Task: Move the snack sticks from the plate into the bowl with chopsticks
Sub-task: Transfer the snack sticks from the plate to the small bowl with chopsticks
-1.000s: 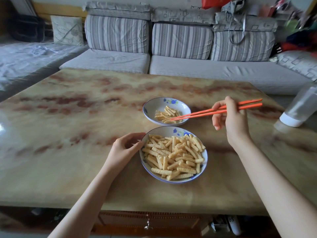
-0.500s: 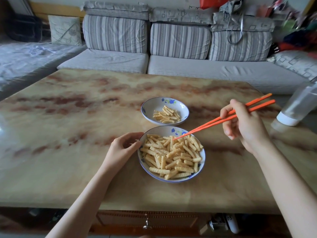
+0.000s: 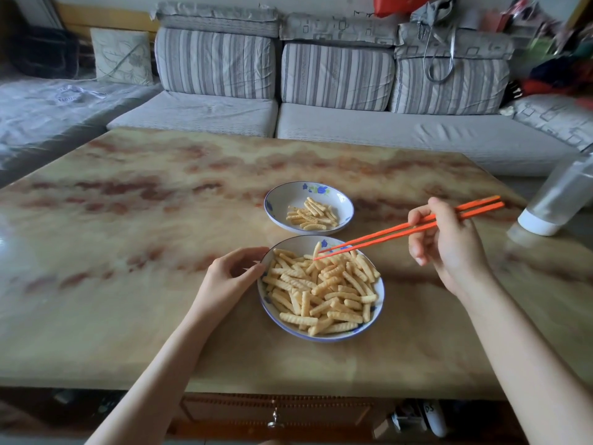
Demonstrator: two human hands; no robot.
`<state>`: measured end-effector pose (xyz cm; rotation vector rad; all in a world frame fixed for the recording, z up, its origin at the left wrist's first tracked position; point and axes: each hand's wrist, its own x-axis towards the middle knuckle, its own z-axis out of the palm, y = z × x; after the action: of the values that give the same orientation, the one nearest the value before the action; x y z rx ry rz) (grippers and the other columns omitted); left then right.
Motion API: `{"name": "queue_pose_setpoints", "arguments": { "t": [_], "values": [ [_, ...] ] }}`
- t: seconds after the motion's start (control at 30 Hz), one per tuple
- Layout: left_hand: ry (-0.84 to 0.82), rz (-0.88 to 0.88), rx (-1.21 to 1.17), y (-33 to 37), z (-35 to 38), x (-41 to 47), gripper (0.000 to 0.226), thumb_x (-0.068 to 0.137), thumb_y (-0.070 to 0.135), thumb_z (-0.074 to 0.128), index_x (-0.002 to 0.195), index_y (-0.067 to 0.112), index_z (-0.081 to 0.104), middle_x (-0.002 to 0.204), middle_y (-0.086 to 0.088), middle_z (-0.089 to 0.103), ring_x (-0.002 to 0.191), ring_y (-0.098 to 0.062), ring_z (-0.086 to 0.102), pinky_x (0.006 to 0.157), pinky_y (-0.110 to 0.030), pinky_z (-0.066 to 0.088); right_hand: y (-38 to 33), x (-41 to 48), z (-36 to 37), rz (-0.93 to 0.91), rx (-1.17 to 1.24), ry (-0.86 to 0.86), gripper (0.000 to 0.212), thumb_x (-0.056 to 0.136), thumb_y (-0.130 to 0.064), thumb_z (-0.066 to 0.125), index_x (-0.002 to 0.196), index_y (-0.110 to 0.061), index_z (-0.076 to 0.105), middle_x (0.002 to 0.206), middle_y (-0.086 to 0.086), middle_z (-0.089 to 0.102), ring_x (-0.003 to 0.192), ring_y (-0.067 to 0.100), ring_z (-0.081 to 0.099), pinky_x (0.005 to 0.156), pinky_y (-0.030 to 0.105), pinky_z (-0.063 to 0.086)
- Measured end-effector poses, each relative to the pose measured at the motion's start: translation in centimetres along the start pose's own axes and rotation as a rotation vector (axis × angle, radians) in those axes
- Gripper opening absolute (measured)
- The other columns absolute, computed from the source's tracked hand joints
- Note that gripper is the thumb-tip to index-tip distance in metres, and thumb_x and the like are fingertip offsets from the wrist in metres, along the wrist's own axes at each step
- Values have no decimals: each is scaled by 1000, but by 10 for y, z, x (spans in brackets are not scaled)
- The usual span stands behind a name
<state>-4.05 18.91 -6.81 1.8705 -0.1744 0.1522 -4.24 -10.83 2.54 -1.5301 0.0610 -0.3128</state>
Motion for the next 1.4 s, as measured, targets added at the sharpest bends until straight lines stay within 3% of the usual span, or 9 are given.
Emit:
{"name": "queue_pose_setpoints", "arguments": {
  "t": [0.2, 0.3, 0.77, 1.07, 1.4],
  "values": [
    [1, 1, 1, 2, 0, -1, 36, 72, 35, 60, 104, 27, 73, 100, 12, 74, 97, -10, 69, 93, -33, 53, 4, 18, 11, -41, 124, 175, 41, 100, -22, 32, 66, -10, 51, 36, 3, 46, 30, 17, 37, 36, 20, 27],
    [1, -1, -6, 2, 1, -1, 32, 74, 28, 60, 104, 27, 73, 100, 13, 74, 97, -10, 69, 92, -31, 54, 8, 30, 24, -53, 87, 214, 41, 100, -22, 32, 66, -9, 52, 35, 2, 48, 29, 17, 39, 35, 19, 30],
    [9, -2, 0, 4, 1, -1, 33, 75, 25, 59, 104, 27, 73, 99, 13, 74, 96, -9, 68, 89, -25, 53, 8, 21, 28, -128, -26, 132, 44, 103, -27, 31, 68, -10, 53, 37, 3, 50, 31, 18, 40, 39, 22, 29],
    [7, 8, -19, 4, 1, -2, 30, 75, 26, 60, 102, 29, 73, 98, 12, 74, 95, -10, 69, 86, -20, 53, -15, 5, 6, -133, -227, -69, 47, 103, -27, 32, 67, -7, 55, 36, 8, 48, 30, 21, 36, 38, 24, 25],
    [9, 7, -15, 3, 1, -1, 31, 76, 26, 60, 104, 26, 73, 98, 11, 75, 96, -12, 69, 90, -26, 53, -13, 9, 10, -43, -238, -52, 46, 103, -26, 32, 68, -6, 55, 36, 6, 49, 28, 17, 36, 35, 20, 23]
  ]
}}
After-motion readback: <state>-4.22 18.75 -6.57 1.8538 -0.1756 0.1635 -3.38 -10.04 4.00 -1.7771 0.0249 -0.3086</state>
